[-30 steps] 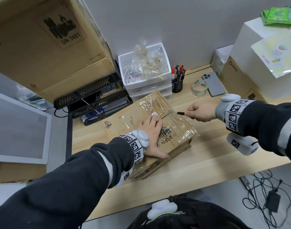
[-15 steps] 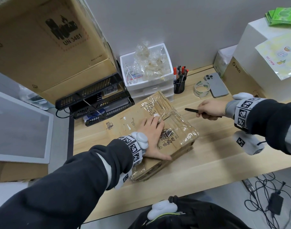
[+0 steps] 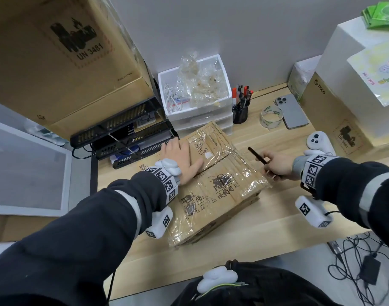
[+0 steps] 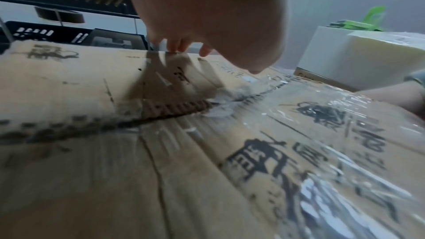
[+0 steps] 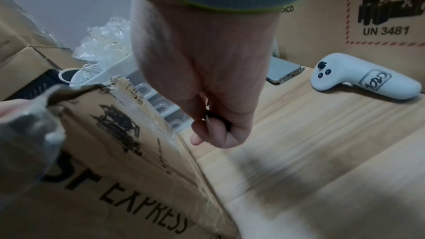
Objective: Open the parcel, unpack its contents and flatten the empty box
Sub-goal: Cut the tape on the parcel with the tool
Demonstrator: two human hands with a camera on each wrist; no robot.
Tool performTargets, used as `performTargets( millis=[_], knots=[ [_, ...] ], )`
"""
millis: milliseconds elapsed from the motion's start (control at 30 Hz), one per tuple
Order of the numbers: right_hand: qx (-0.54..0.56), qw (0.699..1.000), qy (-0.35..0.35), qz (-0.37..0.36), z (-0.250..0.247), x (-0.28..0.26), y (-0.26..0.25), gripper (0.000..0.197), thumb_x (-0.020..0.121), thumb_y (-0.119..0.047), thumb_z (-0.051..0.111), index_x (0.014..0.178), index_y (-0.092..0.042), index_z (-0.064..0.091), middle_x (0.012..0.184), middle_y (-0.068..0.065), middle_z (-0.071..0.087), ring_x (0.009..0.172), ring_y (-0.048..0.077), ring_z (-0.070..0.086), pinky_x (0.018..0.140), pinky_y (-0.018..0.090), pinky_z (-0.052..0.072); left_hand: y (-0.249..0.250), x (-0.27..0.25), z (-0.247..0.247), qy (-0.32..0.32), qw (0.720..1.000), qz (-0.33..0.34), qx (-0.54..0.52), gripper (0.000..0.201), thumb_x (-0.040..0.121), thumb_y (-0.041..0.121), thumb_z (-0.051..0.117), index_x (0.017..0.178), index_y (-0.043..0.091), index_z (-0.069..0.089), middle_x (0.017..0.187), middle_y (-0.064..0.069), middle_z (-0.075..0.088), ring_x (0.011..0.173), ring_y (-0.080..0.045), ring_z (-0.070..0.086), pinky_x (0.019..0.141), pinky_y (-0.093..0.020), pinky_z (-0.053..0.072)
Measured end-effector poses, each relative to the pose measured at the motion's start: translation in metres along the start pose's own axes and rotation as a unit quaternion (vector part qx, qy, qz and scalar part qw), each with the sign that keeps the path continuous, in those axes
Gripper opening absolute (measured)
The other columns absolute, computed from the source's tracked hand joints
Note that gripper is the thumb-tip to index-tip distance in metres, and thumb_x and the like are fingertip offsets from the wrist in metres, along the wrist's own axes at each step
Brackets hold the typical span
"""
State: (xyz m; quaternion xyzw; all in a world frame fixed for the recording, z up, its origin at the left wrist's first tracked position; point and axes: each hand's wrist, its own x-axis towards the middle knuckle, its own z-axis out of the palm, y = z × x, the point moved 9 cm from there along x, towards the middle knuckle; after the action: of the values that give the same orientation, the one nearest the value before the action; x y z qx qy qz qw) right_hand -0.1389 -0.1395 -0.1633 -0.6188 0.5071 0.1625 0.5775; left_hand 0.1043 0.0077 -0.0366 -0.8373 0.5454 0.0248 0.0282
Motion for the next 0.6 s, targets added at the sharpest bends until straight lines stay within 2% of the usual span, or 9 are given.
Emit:
performTargets(
  millis=[100,167,233,333,433,467,533,600],
  knots=[
    [0.003,1.0,0.002,-0.005,0.002,0.007,0.006,0.041,0.092,0.007,0.042,0.113,-0.026,0.053,0.082,0.01,0.061,0.052,0.019,0.045,0.044,0.025,0.033,-0.008,0.009,0.009,-0.036,0.999,-0.018,0.005,0.082,0.08,0.077,0.029,0.13,0.015,0.048,0.117,-0.01,0.055,0.106,-0.03,0.053,0.096,-0.045,0.043],
    [0.001,1.0,0.017,-0.007,0.001,0.014,0.008,0.039,0.091,0.009,0.044,0.113,-0.023,0.052,0.08,0.011,0.063,0.052,0.019,0.048,0.042,0.023,0.034,-0.01,0.015,0.009,-0.052,0.998,-0.026,0.002,0.095,0.075,0.086,0.024,0.133,0.015,0.046,0.119,-0.01,0.056,0.105,-0.031,0.054,0.091,-0.043,0.044],
    [-0.008,0.999,0.041,-0.004,-0.002,0.018,0.008,0.034,0.091,0.008,0.042,0.107,-0.02,0.053,0.076,0.013,0.062,0.051,0.019,0.051,0.039,0.02,0.036,-0.008,0.018,0.008,-0.07,0.997,-0.024,-0.009,0.101,0.069,0.093,0.029,0.133,0.017,0.044,0.117,-0.01,0.054,0.103,-0.03,0.053,0.085,-0.041,0.046],
    [-0.024,0.997,0.074,0.022,-0.011,0.034,0.013,0.02,0.093,0.003,0.043,0.095,-0.011,0.058,0.075,0.015,0.062,0.061,0.027,0.059,0.051,0.029,0.046,0.0,0.027,0.01,-0.084,0.996,0.003,0.001,0.103,0.062,0.096,0.039,0.128,0.017,0.044,0.113,-0.008,0.053,0.097,-0.026,0.05,0.081,-0.04,0.049],
    [-0.079,0.991,0.099,0.037,-0.021,0.049,0.017,0.007,0.091,-0.008,0.056,0.088,-0.005,0.062,0.084,0.016,0.066,0.075,0.031,0.062,0.069,0.038,0.054,0.012,0.036,0.012,-0.084,0.995,0.056,-0.011,0.106,0.058,0.097,0.04,0.125,0.016,0.046,0.112,-0.005,0.053,0.094,-0.023,0.05,0.081,-0.038,0.049],
    [-0.091,0.989,0.112,0.043,-0.026,0.054,0.019,0.009,0.09,-0.009,0.058,0.083,-0.005,0.062,0.083,0.016,0.067,0.075,0.031,0.064,0.07,0.038,0.055,0.014,0.041,0.014,-0.091,0.993,0.068,-0.02,0.109,0.056,0.098,0.039,0.126,0.015,0.046,0.114,-0.006,0.053,0.096,-0.023,0.051,0.083,-0.039,0.05],
    [-0.114,0.983,0.133,0.061,-0.035,0.061,0.024,0.015,0.09,-0.006,0.054,0.075,-0.003,0.058,0.079,0.016,0.064,0.074,0.033,0.063,0.064,0.036,0.054,0.018,0.049,0.021,-0.109,0.99,0.082,-0.035,0.109,0.057,0.098,0.039,0.126,0.014,0.046,0.116,-0.006,0.054,0.098,-0.024,0.052,0.087,-0.042,0.051],
    [-0.129,0.978,0.144,0.081,-0.044,0.068,0.029,0.009,0.086,-0.003,0.055,0.078,-0.001,0.058,0.081,0.017,0.062,0.076,0.033,0.062,0.065,0.037,0.054,0.021,0.057,0.028,-0.127,0.987,0.086,-0.04,0.101,0.061,0.097,0.042,0.12,0.015,0.047,0.113,-0.005,0.055,0.095,-0.024,0.053,0.086,-0.043,0.052]
  ],
)
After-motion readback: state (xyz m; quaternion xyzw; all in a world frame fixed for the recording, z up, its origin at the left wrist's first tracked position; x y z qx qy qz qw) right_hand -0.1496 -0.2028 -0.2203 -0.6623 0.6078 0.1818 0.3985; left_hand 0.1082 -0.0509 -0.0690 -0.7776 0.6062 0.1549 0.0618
